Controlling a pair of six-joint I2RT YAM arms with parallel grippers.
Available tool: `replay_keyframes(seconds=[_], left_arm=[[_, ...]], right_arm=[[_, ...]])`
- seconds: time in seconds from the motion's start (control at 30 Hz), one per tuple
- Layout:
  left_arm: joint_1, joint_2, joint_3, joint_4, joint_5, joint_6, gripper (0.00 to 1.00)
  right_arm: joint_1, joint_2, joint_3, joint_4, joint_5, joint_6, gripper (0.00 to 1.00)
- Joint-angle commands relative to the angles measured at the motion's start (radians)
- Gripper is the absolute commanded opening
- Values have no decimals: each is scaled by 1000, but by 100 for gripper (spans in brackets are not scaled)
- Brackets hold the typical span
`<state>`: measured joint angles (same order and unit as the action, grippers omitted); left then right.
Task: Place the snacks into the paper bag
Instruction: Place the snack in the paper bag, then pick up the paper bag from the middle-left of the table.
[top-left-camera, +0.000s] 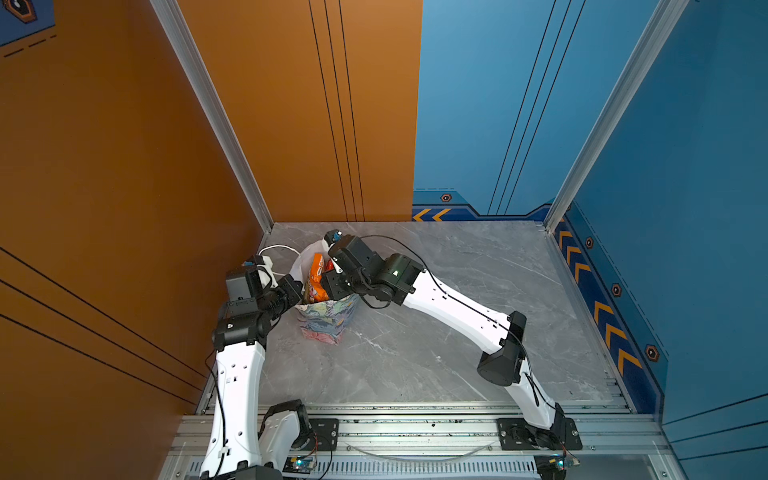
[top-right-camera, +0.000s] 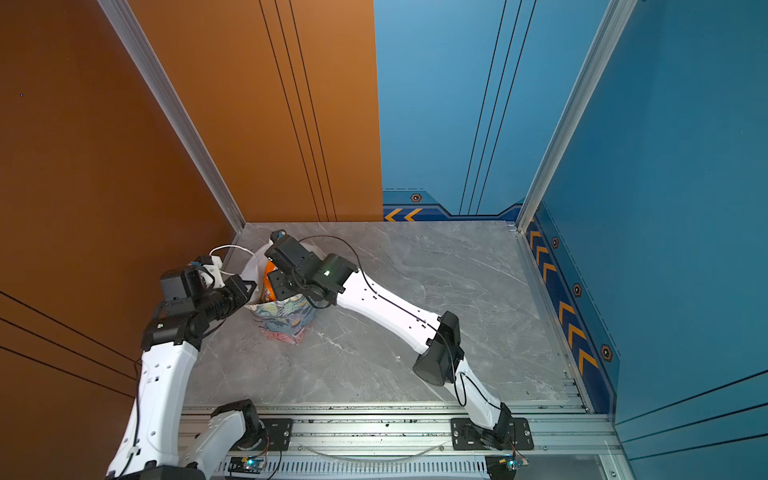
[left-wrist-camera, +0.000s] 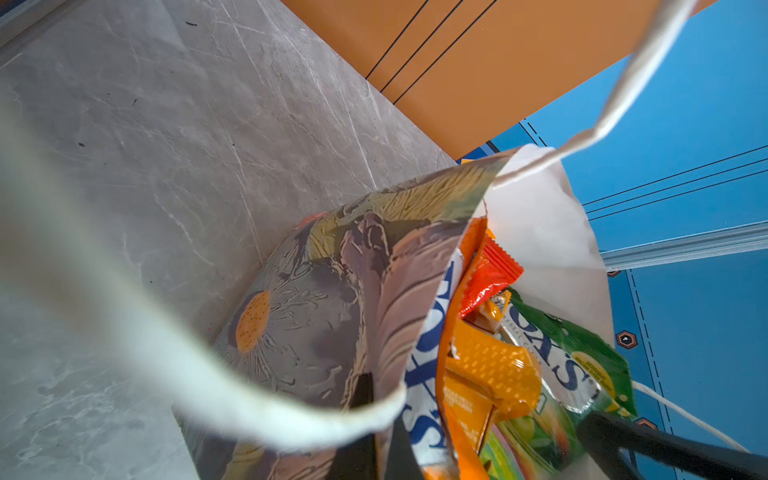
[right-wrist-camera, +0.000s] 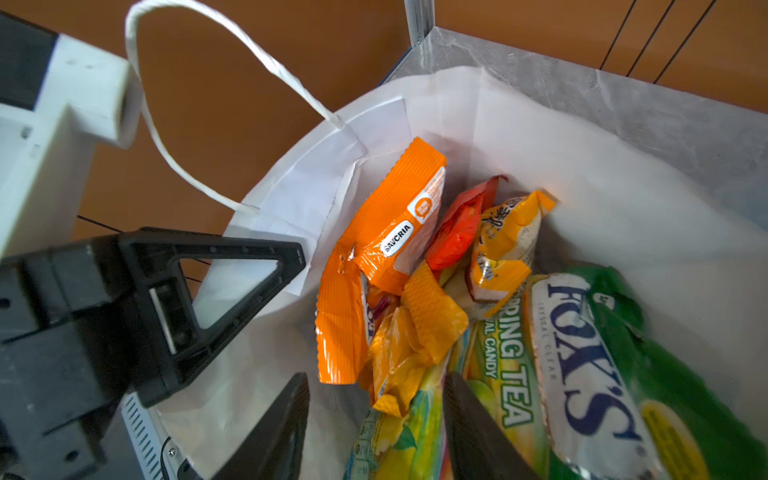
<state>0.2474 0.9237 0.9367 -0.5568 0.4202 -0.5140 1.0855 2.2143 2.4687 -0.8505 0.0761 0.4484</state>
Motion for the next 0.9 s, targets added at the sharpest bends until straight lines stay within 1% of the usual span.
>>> replay_keyframes(seconds=[0.0,0.2,0.33,0.43,0.57,0.73,0.87], left_arm=[[-13,-20,1,69,46,6,0],[-11,-20,0,69,45,6,0],[-12,-19,-1,69,43,6,0],[-12,-19,-2,69,46,4,0],[-12,-20,0,68,42,6,0],[-13,-22,-1,69,41,6,0],[-13,-22,-2,69,42,6,0]], right_arm=[[-3,-78,26,-78,75,25,52],[4,-124,1,-164,214,60,51],[-7,-188,-81,-167,276,104,51],[-25,-202,-122,-167,264,139,50],[-39,-190,-135,-162,218,164,46],[-52,-171,-145,-160,166,193,46],[-53,-179,-175,-159,162,210,47]])
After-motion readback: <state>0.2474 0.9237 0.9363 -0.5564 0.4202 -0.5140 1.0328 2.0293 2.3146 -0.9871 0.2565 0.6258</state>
